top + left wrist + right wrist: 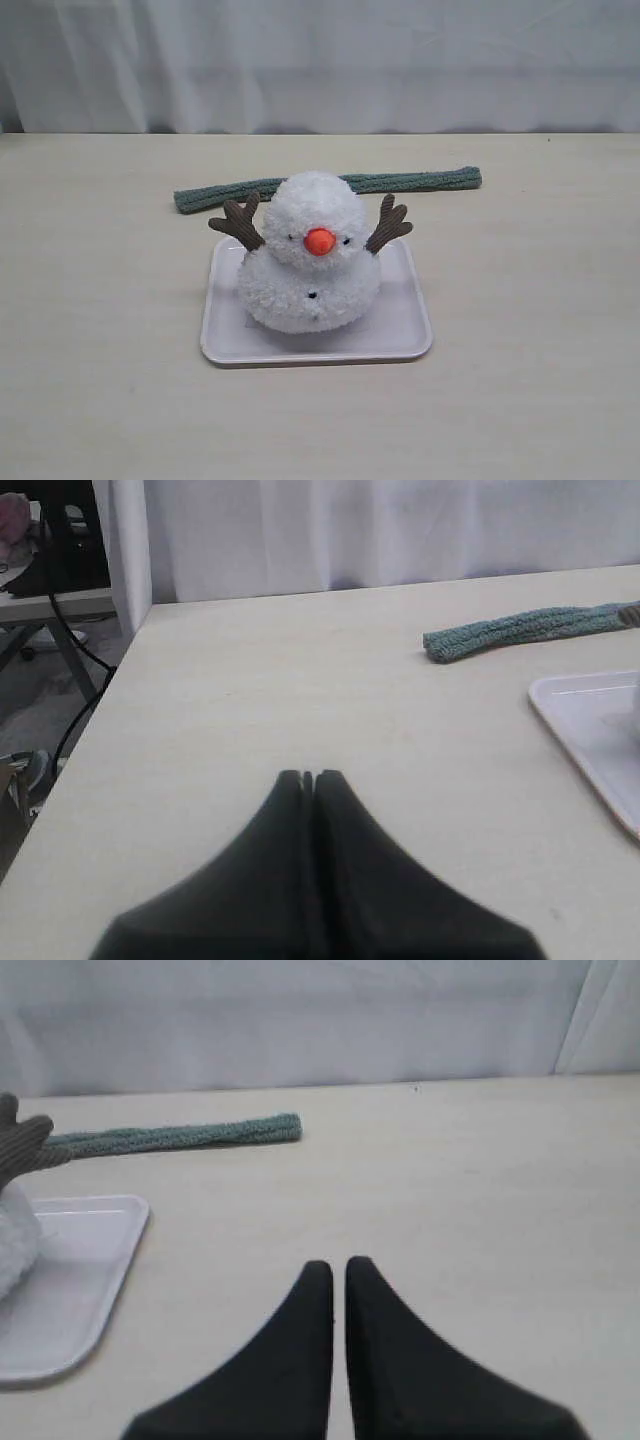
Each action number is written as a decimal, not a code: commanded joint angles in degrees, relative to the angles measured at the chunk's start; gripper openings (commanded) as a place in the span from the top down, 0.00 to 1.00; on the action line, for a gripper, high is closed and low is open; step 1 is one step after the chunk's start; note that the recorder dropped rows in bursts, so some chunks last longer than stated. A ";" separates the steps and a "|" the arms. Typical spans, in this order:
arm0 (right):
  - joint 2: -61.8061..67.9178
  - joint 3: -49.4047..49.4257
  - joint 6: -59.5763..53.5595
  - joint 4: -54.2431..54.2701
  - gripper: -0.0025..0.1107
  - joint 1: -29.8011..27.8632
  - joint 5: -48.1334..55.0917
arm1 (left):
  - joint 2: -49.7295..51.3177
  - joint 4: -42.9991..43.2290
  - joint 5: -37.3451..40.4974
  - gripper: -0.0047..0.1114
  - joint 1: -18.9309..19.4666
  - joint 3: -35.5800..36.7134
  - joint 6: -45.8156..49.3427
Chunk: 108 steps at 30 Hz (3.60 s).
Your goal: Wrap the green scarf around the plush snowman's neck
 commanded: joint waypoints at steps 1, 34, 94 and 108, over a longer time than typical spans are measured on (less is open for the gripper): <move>-0.21 0.14 -0.18 -0.58 0.94 -0.10 -10.09 | -0.20 0.04 -0.58 0.96 0.03 0.18 -0.20; 39.89 -40.34 8.70 -10.75 0.01 -0.02 -6.58 | -0.20 0.04 -0.58 0.96 0.03 0.18 -0.20; 128.07 -108.43 -61.77 22.40 0.01 3.29 21.60 | -0.20 0.04 -0.58 0.96 0.03 0.18 -0.20; 136.00 -111.13 -81.80 13.08 0.01 4.27 20.66 | -0.20 0.04 -0.58 0.96 0.03 0.18 -0.20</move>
